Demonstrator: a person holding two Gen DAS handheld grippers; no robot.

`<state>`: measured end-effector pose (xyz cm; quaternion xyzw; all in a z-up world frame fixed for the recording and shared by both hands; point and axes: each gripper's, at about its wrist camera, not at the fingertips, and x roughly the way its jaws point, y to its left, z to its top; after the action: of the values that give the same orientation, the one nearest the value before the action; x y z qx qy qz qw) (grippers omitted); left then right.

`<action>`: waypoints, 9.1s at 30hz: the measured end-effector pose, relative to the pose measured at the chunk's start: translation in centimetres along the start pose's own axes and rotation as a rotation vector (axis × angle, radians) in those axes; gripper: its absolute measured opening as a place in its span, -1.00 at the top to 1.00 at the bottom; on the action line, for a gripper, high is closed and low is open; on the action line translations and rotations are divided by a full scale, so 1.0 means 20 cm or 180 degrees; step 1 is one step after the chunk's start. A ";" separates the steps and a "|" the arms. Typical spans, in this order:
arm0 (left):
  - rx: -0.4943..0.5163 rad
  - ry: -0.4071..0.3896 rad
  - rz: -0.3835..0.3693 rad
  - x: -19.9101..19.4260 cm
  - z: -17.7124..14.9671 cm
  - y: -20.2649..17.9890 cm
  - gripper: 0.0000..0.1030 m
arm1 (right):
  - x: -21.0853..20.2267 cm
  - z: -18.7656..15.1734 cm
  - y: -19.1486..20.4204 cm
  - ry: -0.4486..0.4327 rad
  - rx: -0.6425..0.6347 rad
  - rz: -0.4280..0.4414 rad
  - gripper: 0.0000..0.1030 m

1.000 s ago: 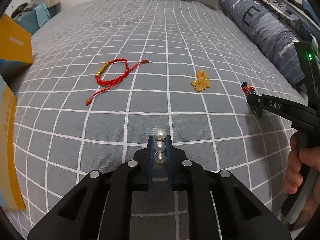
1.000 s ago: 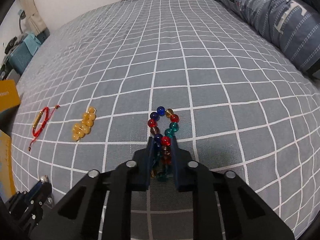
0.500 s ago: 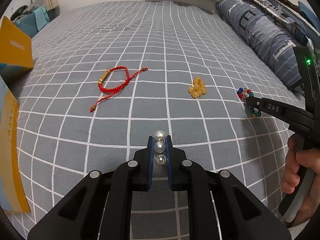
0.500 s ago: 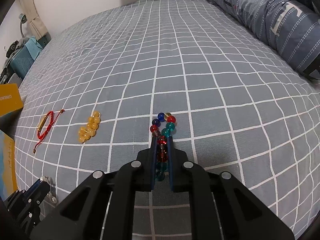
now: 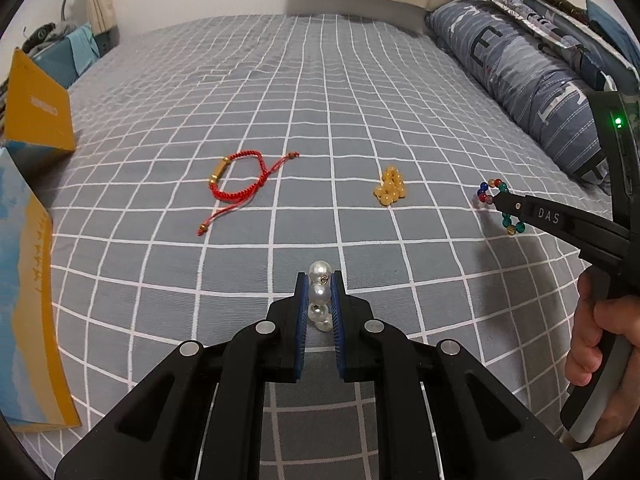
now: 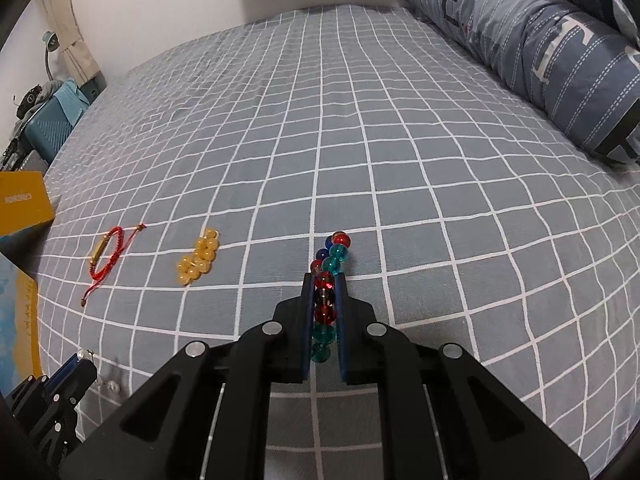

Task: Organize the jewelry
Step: 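Carry both held items over the open white box, then open both tools to drop the earrings and bracelet into the box, then move both tools toward the red cord bracelet and amber beads, then grasp the red cord bracelet with the left tool while the right tool grasps the amber beads, then carry both held items over the open white box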

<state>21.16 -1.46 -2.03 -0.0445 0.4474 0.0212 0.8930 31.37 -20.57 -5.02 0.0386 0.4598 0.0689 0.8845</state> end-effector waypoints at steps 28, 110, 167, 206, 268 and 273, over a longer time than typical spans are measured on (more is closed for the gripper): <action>-0.0085 -0.0284 0.0135 -0.37 0.03 0.21 0.79 | -0.38 -0.04 0.20 -0.0255 -0.0205 -0.0051 0.82; -0.1342 -0.0148 0.1309 -0.99 -0.52 1.93 0.09 | -0.62 -0.72 2.34 -0.0098 -0.1843 0.0864 0.11; -0.0170 0.0226 0.0351 0.56 0.48 0.40 -0.89 | 0.27 0.06 0.54 0.0097 -0.0723 -0.0108 -0.70; -0.0018 0.0144 0.0282 0.52 0.46 0.33 0.83 | 0.27 0.08 0.53 0.0023 -0.0628 0.0103 0.65; -0.0664 -0.0446 0.0990 -0.92 0.10 1.25 0.83 | -0.87 -0.12 1.68 -0.0667 -0.1358 0.0890 0.83; -0.0866 -0.0451 0.1143 -1.02 -0.02 1.50 0.83 | -0.90 -0.24 1.94 -0.0622 -0.1528 0.1061 0.83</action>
<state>6.33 28.39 12.21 -0.0825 0.3773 0.2428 0.8899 13.97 14.88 11.87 -0.0901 0.3305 0.3156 0.8849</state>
